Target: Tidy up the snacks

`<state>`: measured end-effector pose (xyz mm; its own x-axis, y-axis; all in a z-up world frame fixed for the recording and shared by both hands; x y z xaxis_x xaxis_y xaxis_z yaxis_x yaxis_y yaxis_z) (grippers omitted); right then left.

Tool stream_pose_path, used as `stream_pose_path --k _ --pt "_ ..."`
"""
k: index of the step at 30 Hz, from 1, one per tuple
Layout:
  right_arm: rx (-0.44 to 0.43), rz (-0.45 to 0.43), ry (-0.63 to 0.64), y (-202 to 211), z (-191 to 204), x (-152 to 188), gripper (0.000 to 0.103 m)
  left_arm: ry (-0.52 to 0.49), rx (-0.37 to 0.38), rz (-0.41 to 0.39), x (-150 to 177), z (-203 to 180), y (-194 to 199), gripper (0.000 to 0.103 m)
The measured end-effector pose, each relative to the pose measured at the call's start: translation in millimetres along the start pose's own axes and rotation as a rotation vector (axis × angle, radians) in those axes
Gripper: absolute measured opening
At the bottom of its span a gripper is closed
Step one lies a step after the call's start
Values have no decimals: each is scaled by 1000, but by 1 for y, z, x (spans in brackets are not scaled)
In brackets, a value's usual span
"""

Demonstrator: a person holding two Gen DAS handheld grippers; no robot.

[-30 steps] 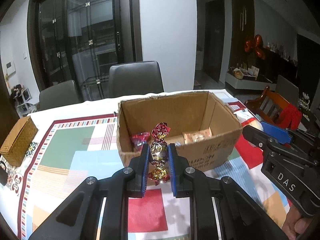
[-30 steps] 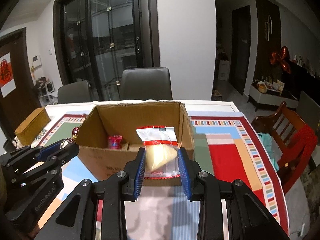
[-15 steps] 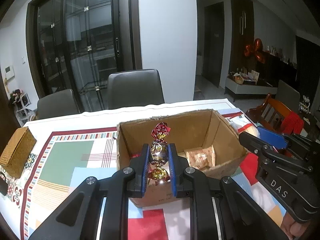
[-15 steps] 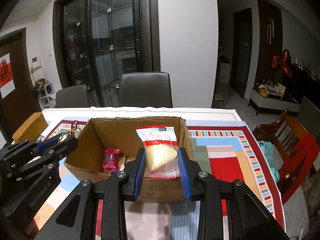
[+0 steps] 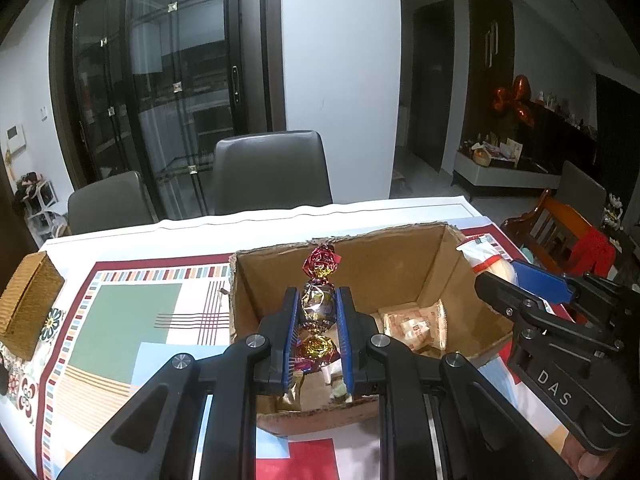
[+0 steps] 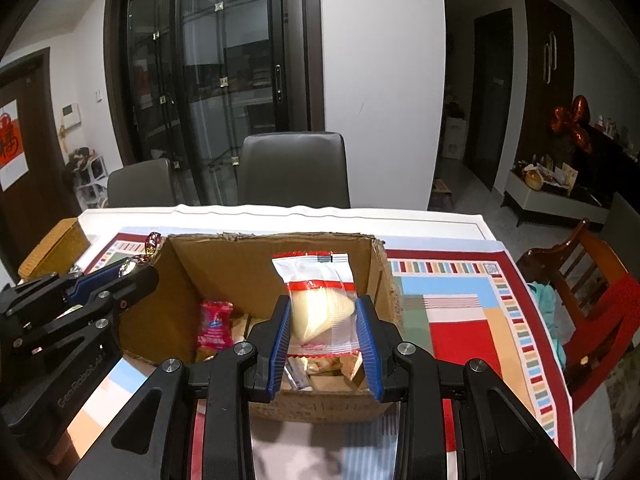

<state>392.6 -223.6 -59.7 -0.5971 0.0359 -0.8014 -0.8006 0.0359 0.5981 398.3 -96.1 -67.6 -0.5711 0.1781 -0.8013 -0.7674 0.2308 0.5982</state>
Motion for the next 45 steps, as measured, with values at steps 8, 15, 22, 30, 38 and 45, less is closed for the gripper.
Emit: stream_pose_path --k 8,15,22,30,38,45 --pt "-3 25 5 -13 3 5 34 3 12 12 4 2 -9 20" --pt "39 19 8 -11 0 5 63 12 6 1 4 5 -3 48" --pt "58 5 -5 1 -5 5 77 17 -6 -14 2 7 7 60" --pt "65 -12 -15 15 -9 5 78 11 -17 -23 2 5 22 63" --pt "73 -17 -29 29 -15 11 78 17 -37 -41 4 6 41 63" --pt "82 -26 -40 46 -20 17 78 19 -42 -54 8 6 58 63"
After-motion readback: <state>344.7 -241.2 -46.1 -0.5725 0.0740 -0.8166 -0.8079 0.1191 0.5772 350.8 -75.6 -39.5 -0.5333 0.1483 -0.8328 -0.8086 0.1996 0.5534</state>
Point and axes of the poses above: each gripper's, at about its wrist camera, not at the fingertips, and y roughly against the way its jaws point, z to its left, x to its underside, the point moved 9 cm from there along -y, roughly the way its jaws point, and after that the axes turned 1 degree about x, right-handed, at the moved point
